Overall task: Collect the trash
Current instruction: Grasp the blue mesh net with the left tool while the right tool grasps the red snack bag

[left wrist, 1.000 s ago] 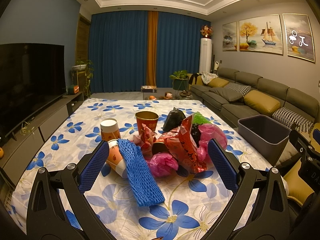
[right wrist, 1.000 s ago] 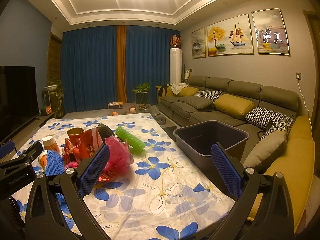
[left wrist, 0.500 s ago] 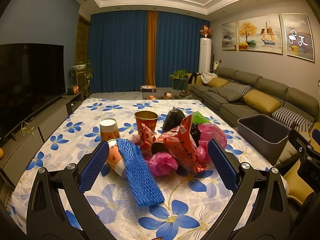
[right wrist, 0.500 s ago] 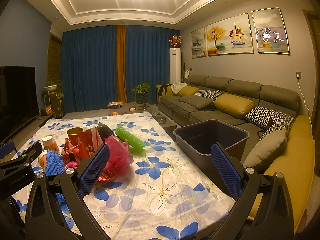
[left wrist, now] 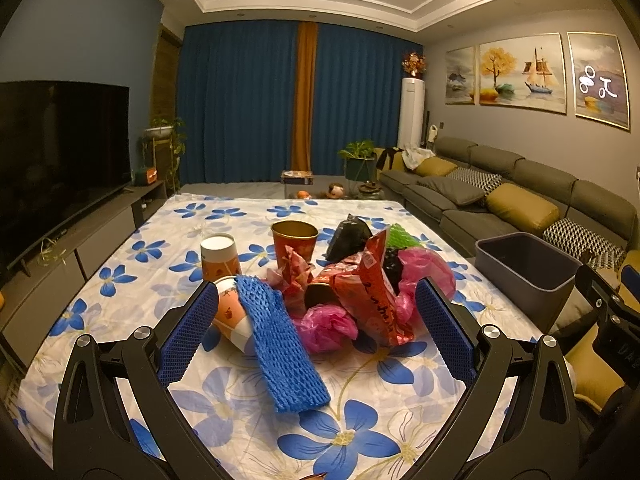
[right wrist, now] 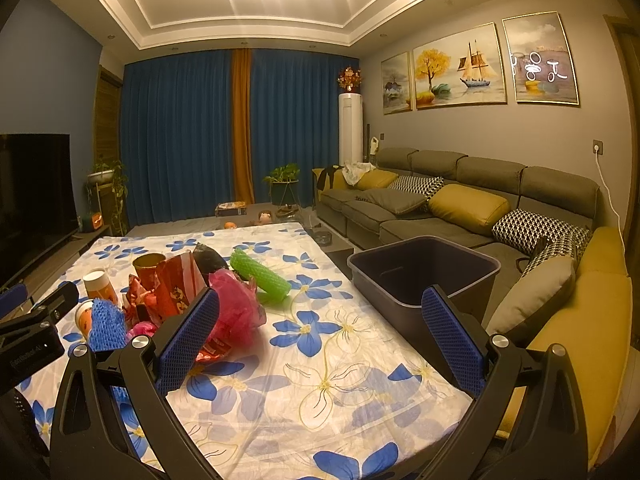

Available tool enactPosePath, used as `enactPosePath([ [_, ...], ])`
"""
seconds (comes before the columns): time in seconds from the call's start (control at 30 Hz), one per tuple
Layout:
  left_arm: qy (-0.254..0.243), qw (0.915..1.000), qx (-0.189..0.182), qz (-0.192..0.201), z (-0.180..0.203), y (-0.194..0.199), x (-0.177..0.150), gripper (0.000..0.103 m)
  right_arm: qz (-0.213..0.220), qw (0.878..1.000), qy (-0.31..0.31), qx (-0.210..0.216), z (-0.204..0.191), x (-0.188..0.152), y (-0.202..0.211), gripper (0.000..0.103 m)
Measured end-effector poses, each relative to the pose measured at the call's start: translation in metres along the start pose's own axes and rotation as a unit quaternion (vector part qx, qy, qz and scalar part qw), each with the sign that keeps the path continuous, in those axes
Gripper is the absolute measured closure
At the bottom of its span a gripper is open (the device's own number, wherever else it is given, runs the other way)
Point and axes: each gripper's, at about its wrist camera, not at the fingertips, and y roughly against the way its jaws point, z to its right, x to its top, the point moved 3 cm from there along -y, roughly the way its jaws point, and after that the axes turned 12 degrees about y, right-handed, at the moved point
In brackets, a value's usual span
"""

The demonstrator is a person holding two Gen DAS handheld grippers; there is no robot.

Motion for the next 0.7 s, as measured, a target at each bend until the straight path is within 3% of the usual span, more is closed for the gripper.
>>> enactPosePath([
  [0.33,0.010,0.9996,0.015,0.022,-0.022,0.000,0.001,0.006,-0.002,1.000,0.001,0.016,-0.008,-0.003,-0.010,0.005],
  [0.47,0.016,0.9984,0.040,0.038,-0.033,0.000,0.004,0.006,0.000,1.000,0.000,0.030,-0.016,-0.002,-0.015,0.005],
  [0.7,0.042,0.9973,0.055,0.024,-0.056,-0.008,0.004,0.006,0.012,0.997,-0.001,0.072,-0.035,0.002,-0.026,0.005],
])
